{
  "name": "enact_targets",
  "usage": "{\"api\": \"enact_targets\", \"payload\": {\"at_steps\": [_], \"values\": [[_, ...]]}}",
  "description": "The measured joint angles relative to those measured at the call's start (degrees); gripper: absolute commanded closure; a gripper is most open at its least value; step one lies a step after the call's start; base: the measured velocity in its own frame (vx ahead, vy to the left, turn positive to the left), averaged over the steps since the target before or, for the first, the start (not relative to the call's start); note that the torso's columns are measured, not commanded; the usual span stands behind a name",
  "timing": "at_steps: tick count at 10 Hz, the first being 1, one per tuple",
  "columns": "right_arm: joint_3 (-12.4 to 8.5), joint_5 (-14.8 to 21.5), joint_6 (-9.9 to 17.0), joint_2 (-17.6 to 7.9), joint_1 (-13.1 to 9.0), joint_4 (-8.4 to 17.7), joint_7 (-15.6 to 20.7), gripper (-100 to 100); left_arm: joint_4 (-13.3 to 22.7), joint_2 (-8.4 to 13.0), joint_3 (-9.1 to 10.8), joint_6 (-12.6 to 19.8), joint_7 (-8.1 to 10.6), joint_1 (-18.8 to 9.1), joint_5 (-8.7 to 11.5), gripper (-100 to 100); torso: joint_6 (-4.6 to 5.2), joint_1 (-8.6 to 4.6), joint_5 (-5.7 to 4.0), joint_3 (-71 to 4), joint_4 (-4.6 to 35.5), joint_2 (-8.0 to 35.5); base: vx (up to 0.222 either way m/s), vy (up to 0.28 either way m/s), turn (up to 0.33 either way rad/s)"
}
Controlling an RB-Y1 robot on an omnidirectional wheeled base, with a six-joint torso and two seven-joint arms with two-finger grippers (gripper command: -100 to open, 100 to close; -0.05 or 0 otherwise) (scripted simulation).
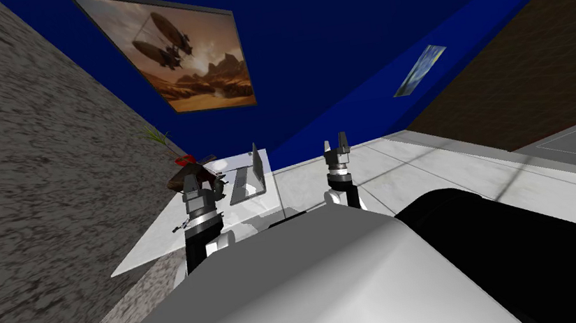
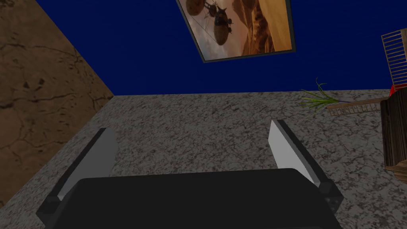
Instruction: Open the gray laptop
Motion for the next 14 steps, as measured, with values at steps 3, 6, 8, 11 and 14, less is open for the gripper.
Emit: {"api": "enact_targets", "payload": {"at_steps": [3, 6, 8, 11, 14], "values": [[0.0, 0.0, 0.0, 0.0, 0.0, 0.0, 0.0, 0, 0.0, 0.0, 0.0, 0.0, 0.0, 0.0, 0.0, 0, 0.0, 0.0, 0.0, -20.1, 10.1, 10.0, 0.0, 0.0, 0.0], [0.0, 0.0, 0.0, 0.0, 0.0, 0.0, 0.0, 0, 0.0, 0.0, 0.0, 0.0, 0.0, 0.0, 0.0, 0, 0.0, 0.0, 0.0, -45.4, 22.7, 22.7, 0.0, 0.0, 0.0], [0.0, 0.0, 0.0, 0.0, 0.0, 0.0, 0.0, 0, 0.0, 0.0, 0.0, 0.0, 0.0, 0.0, 0.0, 0, 0.0, 0.0, 0.0, -62.3, 31.1, 31.2, 0.0, 0.0, 0.0], [0.0, 0.0, 0.0, 0.0, 0.0, 0.0, 0.0, 0, -0.2, 1.2, 0.1, 0.2, 0.06, 0.0, 0.1, -100, 0.0, -0.02, 0.0, -83.1, 41.5, 41.6, 0.001, -0.011, -0.02], [0.0, 0.0, 0.0, 0.0, 0.0, 0.0, 0.0, 0, -1.4, 5.4, 0.77, 1.5, 0.54, -0.1, 0.7, -100, 0.0, -0.06, -0.02, -84.6, 42.3, 42.3, -0.01, -0.039, -0.048]]}}
